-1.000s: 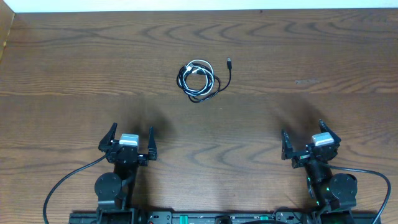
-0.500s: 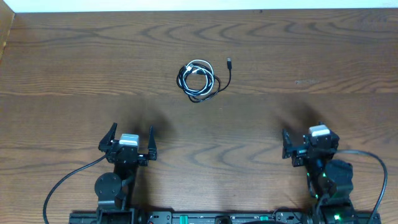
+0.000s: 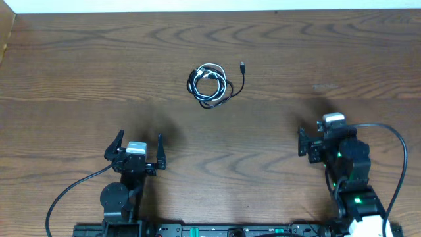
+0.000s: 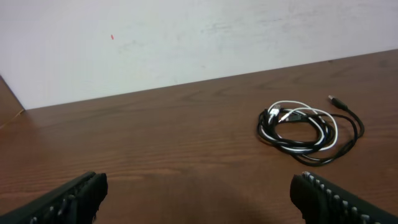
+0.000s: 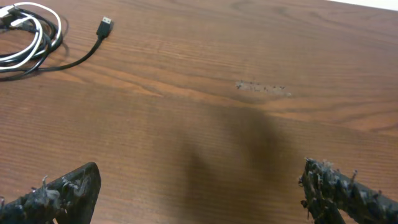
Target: Untangle cables
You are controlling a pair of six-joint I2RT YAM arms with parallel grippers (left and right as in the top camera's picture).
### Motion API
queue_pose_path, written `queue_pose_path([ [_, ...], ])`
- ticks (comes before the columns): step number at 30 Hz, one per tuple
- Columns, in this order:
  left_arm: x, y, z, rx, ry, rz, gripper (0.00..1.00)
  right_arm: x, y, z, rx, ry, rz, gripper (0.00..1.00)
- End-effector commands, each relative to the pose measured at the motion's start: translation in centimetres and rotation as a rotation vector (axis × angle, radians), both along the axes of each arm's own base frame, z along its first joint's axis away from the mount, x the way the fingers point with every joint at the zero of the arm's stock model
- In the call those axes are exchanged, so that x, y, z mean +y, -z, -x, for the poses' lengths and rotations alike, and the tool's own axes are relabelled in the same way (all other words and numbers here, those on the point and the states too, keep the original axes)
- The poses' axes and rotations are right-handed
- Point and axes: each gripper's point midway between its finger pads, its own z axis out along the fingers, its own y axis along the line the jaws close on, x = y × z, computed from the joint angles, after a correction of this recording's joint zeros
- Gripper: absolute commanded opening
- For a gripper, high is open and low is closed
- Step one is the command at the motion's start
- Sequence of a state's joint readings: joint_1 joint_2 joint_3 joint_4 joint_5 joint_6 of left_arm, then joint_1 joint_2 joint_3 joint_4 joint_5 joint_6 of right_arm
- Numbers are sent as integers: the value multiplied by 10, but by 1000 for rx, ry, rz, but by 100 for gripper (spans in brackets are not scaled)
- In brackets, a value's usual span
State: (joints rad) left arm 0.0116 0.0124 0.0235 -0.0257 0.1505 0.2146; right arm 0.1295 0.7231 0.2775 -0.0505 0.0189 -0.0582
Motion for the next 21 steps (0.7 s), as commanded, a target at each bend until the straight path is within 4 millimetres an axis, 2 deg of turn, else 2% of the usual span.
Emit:
queue_pose_path([
  [1,2,17,0,50,-8,-13,99,2,-16,-11,-16,2,-9,99],
  [10,2,17,0,50,-8,-13,99,13,-26,-15,-42,-53,-42,99],
  [21,2,17,0,50,-8,-13,99,14,-32,-18,-65,-51,-56,99],
])
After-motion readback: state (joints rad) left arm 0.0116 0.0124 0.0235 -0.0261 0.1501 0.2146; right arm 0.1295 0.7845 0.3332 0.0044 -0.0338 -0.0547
